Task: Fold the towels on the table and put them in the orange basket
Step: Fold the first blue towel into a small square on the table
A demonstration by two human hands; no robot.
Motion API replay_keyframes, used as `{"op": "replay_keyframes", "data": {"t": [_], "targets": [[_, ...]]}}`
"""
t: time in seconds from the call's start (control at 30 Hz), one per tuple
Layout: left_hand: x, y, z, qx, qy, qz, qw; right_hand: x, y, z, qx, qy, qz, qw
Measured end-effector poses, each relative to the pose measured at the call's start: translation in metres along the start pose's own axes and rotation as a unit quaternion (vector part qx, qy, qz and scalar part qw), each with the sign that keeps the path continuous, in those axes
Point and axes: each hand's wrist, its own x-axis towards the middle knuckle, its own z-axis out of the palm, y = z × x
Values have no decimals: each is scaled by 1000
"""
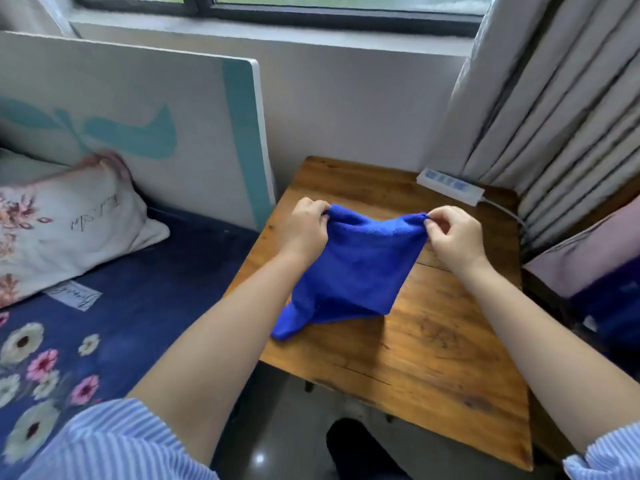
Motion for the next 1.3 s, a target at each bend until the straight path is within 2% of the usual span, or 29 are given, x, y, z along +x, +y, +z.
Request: {"op": "replay_keyframes", "data": {"t": [0.13, 0.27, 0.4, 0.47, 0.53, 0.63, 0.7, 0.77, 0.83, 0.93, 1.03, 1.1, 1.2, 1.3], "targets": [[-6, -28, 66, 66, -169, -61, 982, -17, 59, 38, -41, -86, 110, 989], [-27, -45, 116, 138, -344, -76, 926, -41, 107, 67, -69, -175, 210, 959], [-52, -59, 143, 107, -480, -89, 866, -71, 136, 84, -86, -233, 292, 924], [-61, -66, 147, 72, -505, -108, 853, -85, 145, 88, -98, -250, 315, 910], [-64, -70, 146, 53, -476, -134, 867, -93, 149, 91, -97, -243, 333, 906], [-55, -75, 146, 43, -345, -193, 918, -100, 149, 95, -91, -222, 347, 907], [-46, -79, 149, 26, -297, -236, 925, -102, 146, 97, -87, -198, 357, 909], [-41, -81, 152, 38, -317, -245, 915, -100, 143, 99, -87, -176, 355, 914], [-41, -79, 156, 72, -351, -218, 908, -97, 141, 101, -89, -160, 358, 916], [-42, -74, 163, 87, -359, -197, 908, -93, 139, 102, -80, -144, 367, 916], [-40, -80, 162, 66, -353, -199, 912, -90, 138, 101, -7, -100, 417, 903], [-36, -87, 155, 20, -322, -211, 923, -88, 138, 98, 68, -48, 474, 877], [-23, -106, 136, -58, -232, -236, 942, -87, 145, 89, 132, 6, 528, 839], [-13, -134, 111, -116, -160, -274, 941, -88, 149, 81, 128, 21, 539, 832]]}}
